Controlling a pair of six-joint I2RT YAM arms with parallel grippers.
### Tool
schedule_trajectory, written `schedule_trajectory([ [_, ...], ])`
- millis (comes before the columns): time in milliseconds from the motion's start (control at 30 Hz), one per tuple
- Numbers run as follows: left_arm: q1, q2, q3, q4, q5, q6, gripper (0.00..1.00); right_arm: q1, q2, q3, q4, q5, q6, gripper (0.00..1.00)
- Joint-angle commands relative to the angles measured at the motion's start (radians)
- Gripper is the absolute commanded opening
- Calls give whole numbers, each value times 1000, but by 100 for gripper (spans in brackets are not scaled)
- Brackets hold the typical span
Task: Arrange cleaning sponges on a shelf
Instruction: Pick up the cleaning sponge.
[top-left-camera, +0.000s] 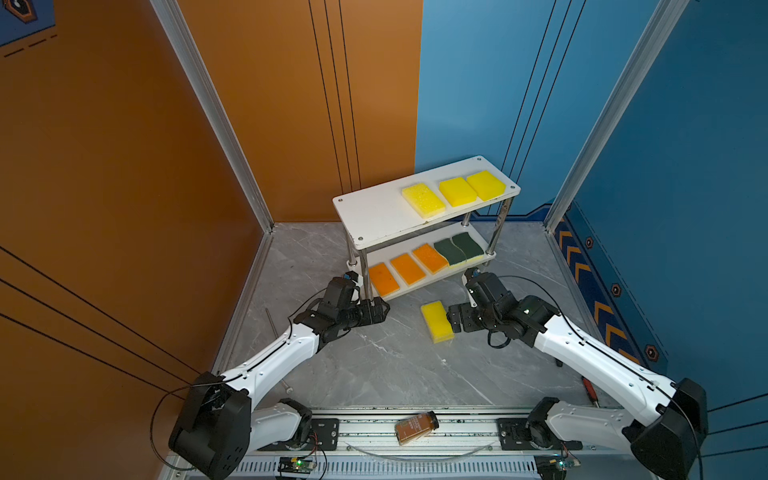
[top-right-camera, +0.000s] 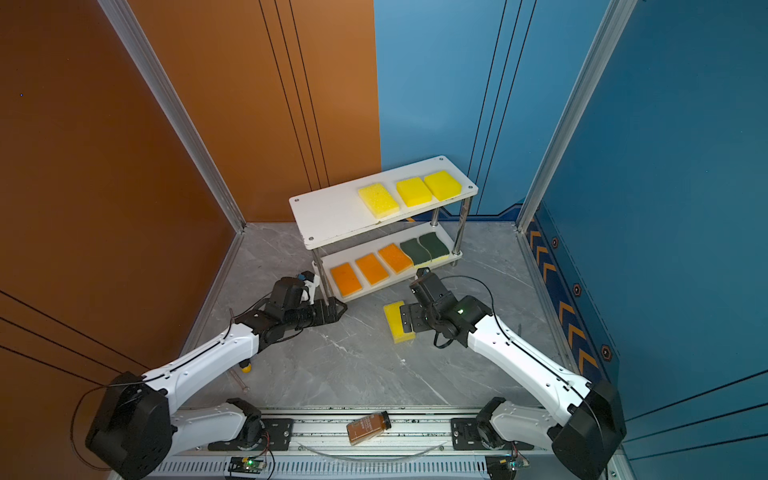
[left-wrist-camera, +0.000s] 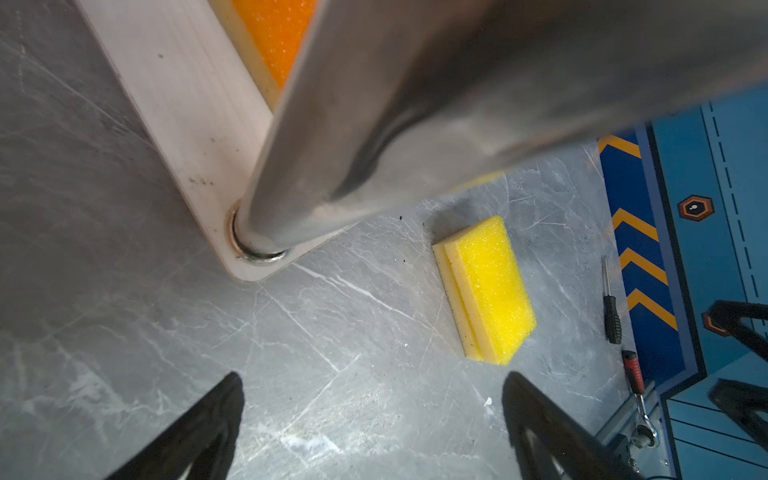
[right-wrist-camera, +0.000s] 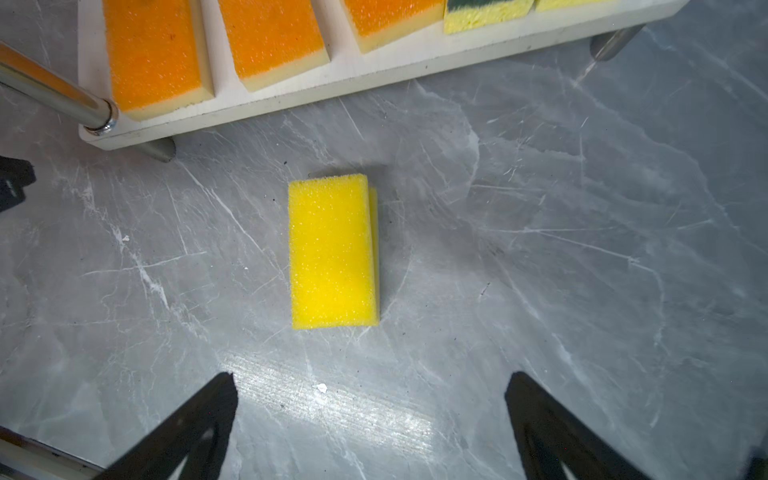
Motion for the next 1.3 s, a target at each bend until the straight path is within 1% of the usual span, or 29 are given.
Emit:
schedule_trajectory([
  [0, 7, -20, -4, 3, 15, 14, 98, 7, 38, -1, 92, -14, 41, 100],
  [267, -1, -18, 1, 3, 8, 0, 98, 7, 201, 19, 119, -100, 2, 100],
  [300, -2, -18, 5, 2, 5, 2, 98, 21, 220, 22, 126, -104, 0, 100],
  [333, -2, -19, 7, 0, 4, 2, 98, 39, 235, 25, 127, -104, -2, 100],
  [633, -6, -8, 6, -4, -4, -1, 98, 80, 368, 57, 132, -58, -33, 100],
  [1133, -10, -3, 18, -12, -33, -31, 98, 67, 495, 118, 133, -22, -92, 100],
  [1267, -13, -1, 20, -4, -32, -44, 98, 56, 509, 115, 138, -22, -104, 98],
])
